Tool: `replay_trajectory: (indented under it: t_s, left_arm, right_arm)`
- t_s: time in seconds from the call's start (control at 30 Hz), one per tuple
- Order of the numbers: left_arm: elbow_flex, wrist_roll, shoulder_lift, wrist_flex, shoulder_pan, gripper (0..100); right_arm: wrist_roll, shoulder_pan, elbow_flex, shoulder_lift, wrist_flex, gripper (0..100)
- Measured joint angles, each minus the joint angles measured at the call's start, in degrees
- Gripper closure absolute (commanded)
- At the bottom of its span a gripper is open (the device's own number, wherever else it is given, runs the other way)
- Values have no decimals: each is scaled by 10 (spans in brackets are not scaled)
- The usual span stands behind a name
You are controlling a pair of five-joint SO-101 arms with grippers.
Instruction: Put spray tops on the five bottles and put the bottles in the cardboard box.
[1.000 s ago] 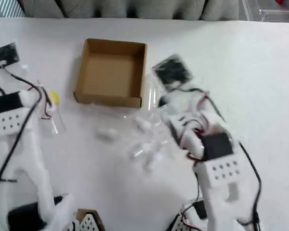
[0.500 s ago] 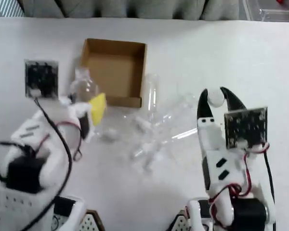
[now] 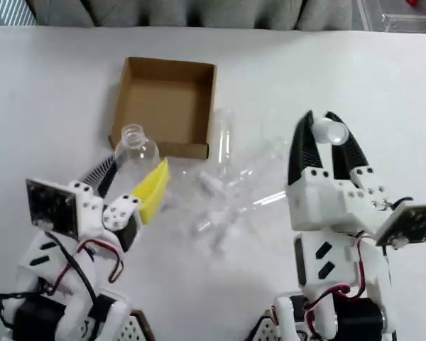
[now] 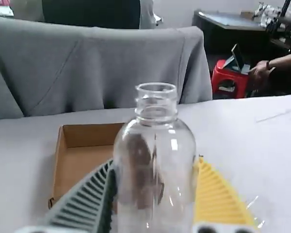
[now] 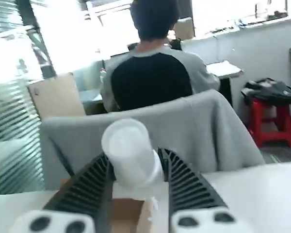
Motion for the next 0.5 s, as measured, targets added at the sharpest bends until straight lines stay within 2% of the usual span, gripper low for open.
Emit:
replay_trajectory:
  t_s: [0.17, 0.27, 0.37, 0.5]
  left_arm:
    - [32, 1, -2, -19, 0, 928]
    - [84, 1, -1, -64, 2, 928]
    - [139, 1, 9, -120, 4, 928]
    - [188, 1, 1, -179, 4, 928]
  right_arm:
    - [-4, -94, 0, -1, -118, 983]
    - [30, -149, -1, -1, -171, 983]
    - [75, -195, -24, 18, -178, 983]
    - [92, -241, -91, 82, -141, 983]
